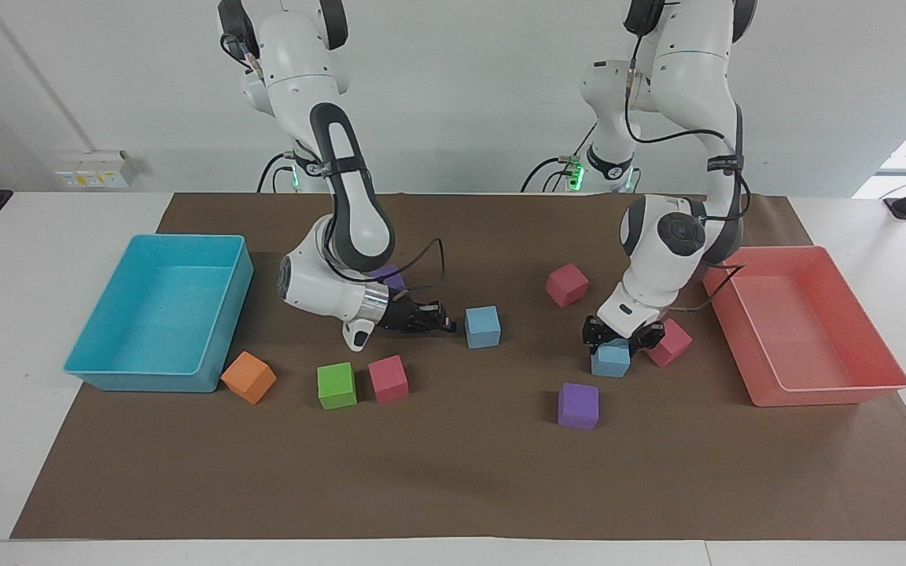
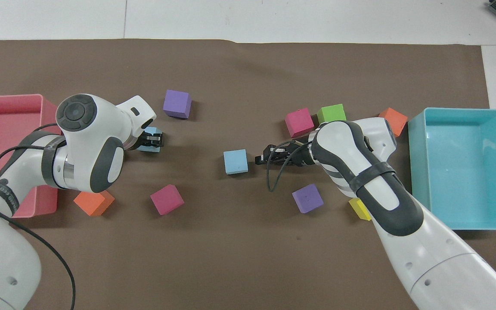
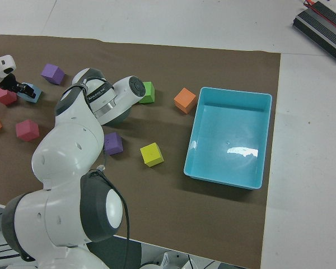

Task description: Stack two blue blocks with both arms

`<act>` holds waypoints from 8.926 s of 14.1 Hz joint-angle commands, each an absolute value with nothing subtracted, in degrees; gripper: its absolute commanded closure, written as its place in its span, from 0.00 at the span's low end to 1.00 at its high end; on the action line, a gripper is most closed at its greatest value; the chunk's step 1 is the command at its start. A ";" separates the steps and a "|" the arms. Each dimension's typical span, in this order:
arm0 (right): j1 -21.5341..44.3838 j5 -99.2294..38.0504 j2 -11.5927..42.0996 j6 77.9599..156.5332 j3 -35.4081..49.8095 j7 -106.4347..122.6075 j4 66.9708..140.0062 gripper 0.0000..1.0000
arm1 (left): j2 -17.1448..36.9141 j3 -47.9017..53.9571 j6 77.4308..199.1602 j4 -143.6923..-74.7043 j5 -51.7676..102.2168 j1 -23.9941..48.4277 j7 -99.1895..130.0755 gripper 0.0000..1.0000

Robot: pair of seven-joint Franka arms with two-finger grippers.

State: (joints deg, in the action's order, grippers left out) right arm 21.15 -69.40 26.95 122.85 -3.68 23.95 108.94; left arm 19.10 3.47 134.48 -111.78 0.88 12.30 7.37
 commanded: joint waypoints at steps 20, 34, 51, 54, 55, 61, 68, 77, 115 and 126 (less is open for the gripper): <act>21.27 -71.46 26.02 124.63 -3.51 27.16 111.09 1.00 | 17.40 2.99 118.21 -95.27 0.53 30.31 38.83 1.00; 21.27 -71.46 26.02 124.54 -3.43 27.16 111.01 1.00 | 20.92 2.99 124.37 -98.00 0.35 35.42 45.61 1.00; 21.27 -71.46 26.02 124.63 -3.43 27.07 111.01 1.00 | 19.95 2.90 122.96 -100.37 -0.35 36.30 45.88 1.00; 21.27 -71.46 26.02 124.63 -3.51 27.16 111.01 1.00 | 19.86 2.99 122.17 -100.02 -1.22 36.30 46.14 1.00; 21.27 -71.46 26.02 124.63 -3.43 27.16 111.01 1.00 | 19.86 2.90 122.08 -100.02 -1.49 36.39 46.32 1.00; 21.27 -71.46 26.02 124.63 -3.51 27.16 111.01 1.00 | 19.78 2.90 121.73 -99.76 -1.67 36.83 47.46 1.00; 21.27 -71.46 26.02 124.63 -3.43 27.16 111.01 1.00 | 19.78 2.90 121.46 -99.76 -3.25 36.83 48.87 1.00; 21.27 -71.46 26.02 124.63 -3.43 27.16 111.01 1.00 | 19.42 2.99 121.29 -99.76 -3.25 37.09 49.04 1.00; 20.48 -64.87 22.07 124.37 -4.22 26.81 109.51 1.00 | 5.83 3.08 112.68 -103.43 -2.38 28.76 36.95 0.00; 15.21 -24.19 15.30 120.59 -4.92 10.72 103.36 0.00 | -4.05 2.29 98.37 -99.26 3.34 11.88 7.77 0.00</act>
State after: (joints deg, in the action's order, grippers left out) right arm 16.87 -29.05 16.79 122.42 -5.30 11.71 103.25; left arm -4.15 1.90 103.29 -104.30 2.50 14.61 12.73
